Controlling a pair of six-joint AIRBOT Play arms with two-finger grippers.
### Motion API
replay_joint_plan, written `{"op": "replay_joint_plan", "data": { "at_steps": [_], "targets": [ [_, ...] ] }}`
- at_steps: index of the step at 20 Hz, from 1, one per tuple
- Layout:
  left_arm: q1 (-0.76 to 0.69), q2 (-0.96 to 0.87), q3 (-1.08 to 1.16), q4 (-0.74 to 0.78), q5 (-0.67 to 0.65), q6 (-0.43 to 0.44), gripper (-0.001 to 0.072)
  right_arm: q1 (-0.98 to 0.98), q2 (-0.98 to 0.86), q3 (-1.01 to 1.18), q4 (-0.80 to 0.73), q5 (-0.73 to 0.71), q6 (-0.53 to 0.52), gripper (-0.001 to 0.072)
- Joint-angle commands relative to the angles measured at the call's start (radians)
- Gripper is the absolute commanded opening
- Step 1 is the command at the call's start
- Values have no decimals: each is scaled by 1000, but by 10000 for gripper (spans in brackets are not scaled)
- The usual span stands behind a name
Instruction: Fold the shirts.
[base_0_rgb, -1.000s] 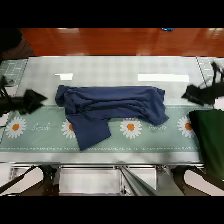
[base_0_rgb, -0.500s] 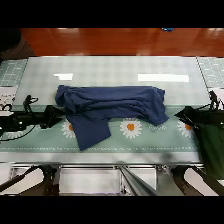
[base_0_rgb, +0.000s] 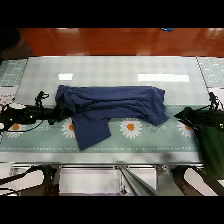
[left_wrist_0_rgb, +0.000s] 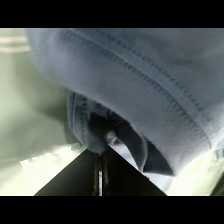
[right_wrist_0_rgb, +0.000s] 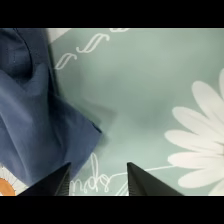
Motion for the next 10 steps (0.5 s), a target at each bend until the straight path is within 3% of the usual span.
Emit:
{"op": "replay_joint_plan", "data": {
  "at_steps": [1, 7, 10],
  "targets": [
    [-3, -8, 39, 33, -57, 0, 19, 0, 0, -2, -12, 31, 2, 409],
    [-4, -7, 40, 33, -68, 0, 19, 63, -68, -23, 4, 21, 18, 409],
    [-4, -7, 40, 33, -73, 0, 19, 64, -163, -11, 120, -22, -22, 409]
  ]
}}
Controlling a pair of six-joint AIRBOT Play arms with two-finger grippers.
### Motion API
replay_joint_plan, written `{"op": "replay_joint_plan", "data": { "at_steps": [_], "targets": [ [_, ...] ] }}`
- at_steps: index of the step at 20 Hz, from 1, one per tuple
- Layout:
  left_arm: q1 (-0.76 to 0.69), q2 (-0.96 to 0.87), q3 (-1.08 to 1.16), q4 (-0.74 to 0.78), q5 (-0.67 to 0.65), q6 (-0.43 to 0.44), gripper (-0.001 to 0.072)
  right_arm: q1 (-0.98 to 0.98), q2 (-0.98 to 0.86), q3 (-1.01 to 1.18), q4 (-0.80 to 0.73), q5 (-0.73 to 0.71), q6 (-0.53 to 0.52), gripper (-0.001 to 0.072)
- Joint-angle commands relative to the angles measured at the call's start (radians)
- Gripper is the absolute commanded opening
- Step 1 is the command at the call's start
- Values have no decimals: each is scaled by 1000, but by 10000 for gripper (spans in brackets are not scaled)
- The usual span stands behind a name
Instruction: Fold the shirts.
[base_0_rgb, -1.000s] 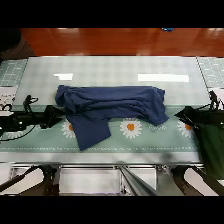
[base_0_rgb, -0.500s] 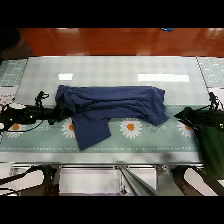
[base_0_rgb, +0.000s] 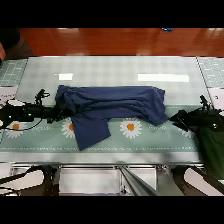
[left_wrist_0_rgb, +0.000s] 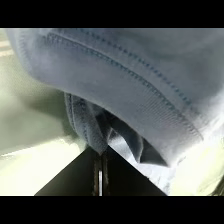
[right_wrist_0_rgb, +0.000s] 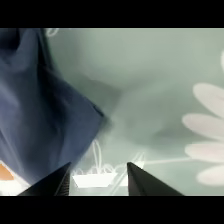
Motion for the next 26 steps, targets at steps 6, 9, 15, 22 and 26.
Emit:
{"op": "replay_joint_plan", "data": {
  "at_steps": [6, 9, 15, 22, 26],
  "targets": [
    [-1, -1, 2, 0, -4, 0, 19, 79, -217, 56, 231, -69, -85, 398],
    [-1, 0, 2, 0, -5, 0, 19, 139, -256, 96, 225, -75, -86, 47],
    [38, 88, 128, -19, -109, -1, 19, 126, -135, 369, 63, 94, -12, 18],
    [61, 315, 639, -176, -171, -58, 19, 134, 51, 1049, 35, 156, 81, 18],
    [111, 413, 961, -172, -209, -103, 19, 134, 177, 1296, -55, 137, 103, 18]
  ]
}}
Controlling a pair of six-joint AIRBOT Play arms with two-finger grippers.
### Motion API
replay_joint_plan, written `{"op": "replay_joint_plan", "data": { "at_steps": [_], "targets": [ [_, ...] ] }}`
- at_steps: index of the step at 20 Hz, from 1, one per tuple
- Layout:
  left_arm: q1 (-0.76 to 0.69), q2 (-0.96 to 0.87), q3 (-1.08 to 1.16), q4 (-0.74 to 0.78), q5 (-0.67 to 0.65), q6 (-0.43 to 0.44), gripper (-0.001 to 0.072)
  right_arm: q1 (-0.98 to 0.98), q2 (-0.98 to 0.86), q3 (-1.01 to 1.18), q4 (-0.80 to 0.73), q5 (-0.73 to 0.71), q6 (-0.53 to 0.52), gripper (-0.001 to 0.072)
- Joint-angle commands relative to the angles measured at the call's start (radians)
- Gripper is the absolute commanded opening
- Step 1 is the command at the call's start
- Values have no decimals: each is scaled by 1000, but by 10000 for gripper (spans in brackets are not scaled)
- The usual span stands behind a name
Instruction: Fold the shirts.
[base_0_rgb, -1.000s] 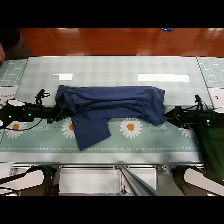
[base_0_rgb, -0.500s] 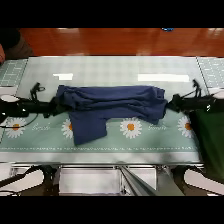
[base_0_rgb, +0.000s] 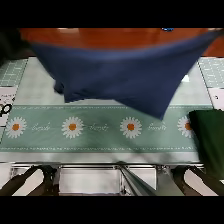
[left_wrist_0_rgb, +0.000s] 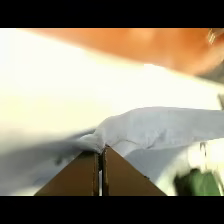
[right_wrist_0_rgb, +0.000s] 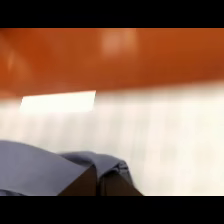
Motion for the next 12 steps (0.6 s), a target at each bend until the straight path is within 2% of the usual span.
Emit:
{"op": "replay_joint_plan", "data": {
  "at_steps": [1, 3, 7, 10, 12],
  "targets": [
    [50, 93, 268, -11, -38, -41, 19, 0, 122, 207, -99, -15, 34, 18],
    [94, 157, 346, -2, -57, -64, 19, 0, 213, 212, -186, -13, 55, 18],
    [198, 322, 362, 31, -89, -64, 19, 0, 362, 212, -309, 50, 66, 18],
    [187, 445, 362, 177, -95, -116, 19, 1, 439, 209, -395, 139, 76, 18],
    [108, 522, 362, 341, -95, -169, 19, 1, 490, 194, -431, 154, 87, 18]
  ]
}}
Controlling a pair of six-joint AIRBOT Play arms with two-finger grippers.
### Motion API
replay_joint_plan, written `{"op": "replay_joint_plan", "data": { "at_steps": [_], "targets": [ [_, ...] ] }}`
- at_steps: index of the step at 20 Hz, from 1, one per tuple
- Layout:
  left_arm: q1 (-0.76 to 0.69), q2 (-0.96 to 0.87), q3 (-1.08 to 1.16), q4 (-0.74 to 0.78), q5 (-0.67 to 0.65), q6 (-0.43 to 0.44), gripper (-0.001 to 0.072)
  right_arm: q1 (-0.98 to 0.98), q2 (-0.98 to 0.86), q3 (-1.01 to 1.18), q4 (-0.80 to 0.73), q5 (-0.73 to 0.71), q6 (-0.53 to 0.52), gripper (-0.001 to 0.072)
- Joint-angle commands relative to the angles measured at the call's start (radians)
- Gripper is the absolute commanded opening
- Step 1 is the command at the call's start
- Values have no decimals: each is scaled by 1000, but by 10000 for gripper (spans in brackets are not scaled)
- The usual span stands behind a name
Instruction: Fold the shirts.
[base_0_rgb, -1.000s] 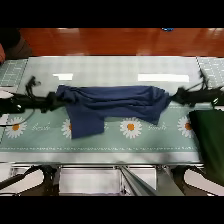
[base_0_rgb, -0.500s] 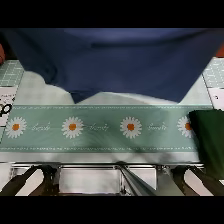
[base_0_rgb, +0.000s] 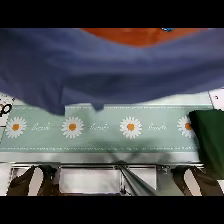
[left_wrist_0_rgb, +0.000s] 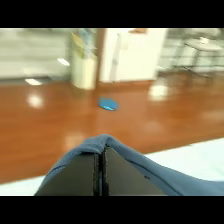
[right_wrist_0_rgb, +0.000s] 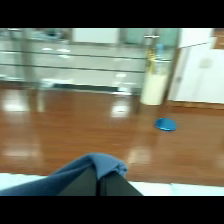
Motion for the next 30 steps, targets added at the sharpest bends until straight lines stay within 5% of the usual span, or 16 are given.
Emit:
{"op": "replay_joint_plan", "data": {
  "at_steps": [1, 6, 13, 17, 22, 26, 30],
  "targets": [
    [-93, 142, 9, 283, -10, -97, 19, 1, 96, -23, -92, 66, 16, 18],
    [-249, 238, 3, 648, -48, -275, 19, 1, 150, -210, -78, 98, 48, 18],
    [-248, 71, -378, 495, 58, -258, 19, 1, -15, -508, 117, 50, -56, 18],
    [-249, -222, -527, 339, 238, -139, 19, 2, -313, -544, 255, -68, -150, 17],
    [-263, -736, -390, 270, 413, -101, 19, 59, -753, -449, 385, -247, -201, 18],
    [-278, -1076, -137, 259, 385, -142, 19, 141, -1086, -182, 383, -261, -125, 18],
    [-283, -1205, -56, 259, 311, -169, 19, 160, -1225, -81, 383, -260, -71, 18]
  ]
}}
